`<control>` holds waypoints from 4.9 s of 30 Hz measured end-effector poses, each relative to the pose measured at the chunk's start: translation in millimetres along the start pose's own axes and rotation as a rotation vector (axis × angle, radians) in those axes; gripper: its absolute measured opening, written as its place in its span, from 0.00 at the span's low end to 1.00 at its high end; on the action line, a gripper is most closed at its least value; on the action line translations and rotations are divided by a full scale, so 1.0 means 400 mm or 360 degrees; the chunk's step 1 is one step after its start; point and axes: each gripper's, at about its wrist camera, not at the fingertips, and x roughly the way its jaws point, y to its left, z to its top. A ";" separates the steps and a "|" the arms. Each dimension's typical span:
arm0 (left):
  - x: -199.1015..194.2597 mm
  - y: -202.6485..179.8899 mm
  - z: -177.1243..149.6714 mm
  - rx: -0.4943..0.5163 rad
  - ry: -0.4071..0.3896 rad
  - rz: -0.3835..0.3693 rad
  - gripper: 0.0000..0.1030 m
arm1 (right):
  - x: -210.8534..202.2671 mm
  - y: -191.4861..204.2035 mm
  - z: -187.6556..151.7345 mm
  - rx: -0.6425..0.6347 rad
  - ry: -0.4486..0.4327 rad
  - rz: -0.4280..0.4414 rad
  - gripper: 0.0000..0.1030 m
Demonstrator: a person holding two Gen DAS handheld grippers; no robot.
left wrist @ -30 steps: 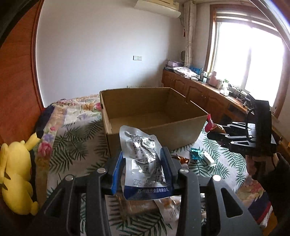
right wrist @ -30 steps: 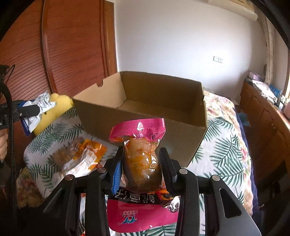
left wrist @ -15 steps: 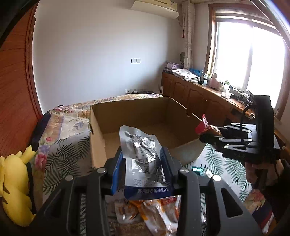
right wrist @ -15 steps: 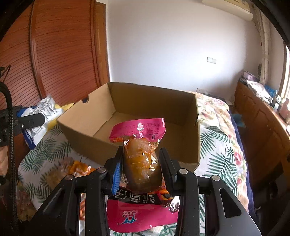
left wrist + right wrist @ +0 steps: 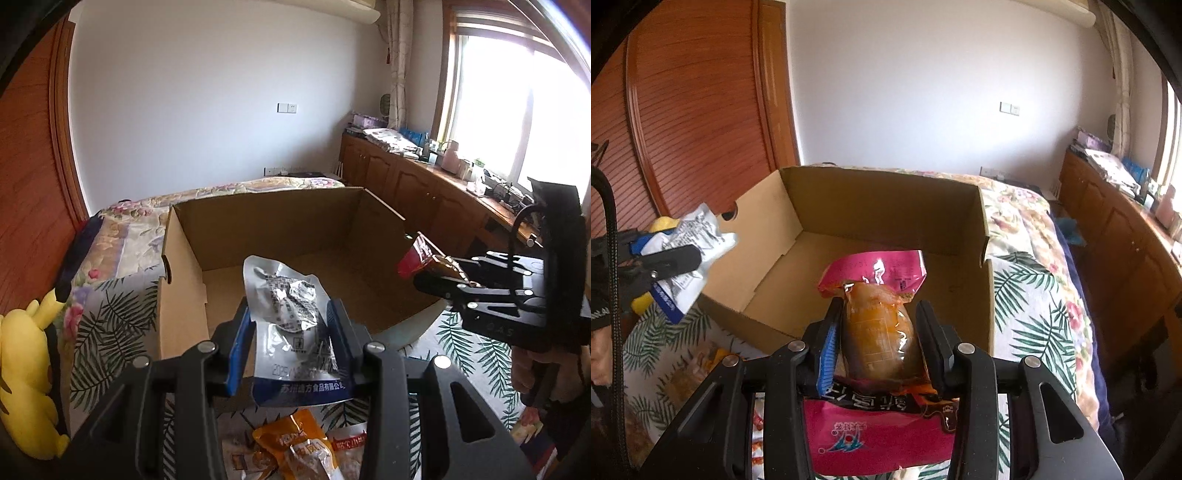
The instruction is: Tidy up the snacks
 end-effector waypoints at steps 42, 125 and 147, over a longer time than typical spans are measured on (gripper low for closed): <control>-0.122 -0.029 -0.118 0.0090 -0.0064 0.0026 0.56 | -0.201 0.055 -0.179 -0.0025 -0.0141 0.0188 0.67; 0.108 -0.068 -0.320 0.0158 0.0471 0.0099 0.41 | -0.124 0.156 -0.523 -0.0055 0.0013 0.0077 0.51; -0.057 -0.059 -0.311 0.0086 0.0189 -0.0041 0.38 | -0.118 0.103 -0.497 0.0095 0.0067 0.0214 0.38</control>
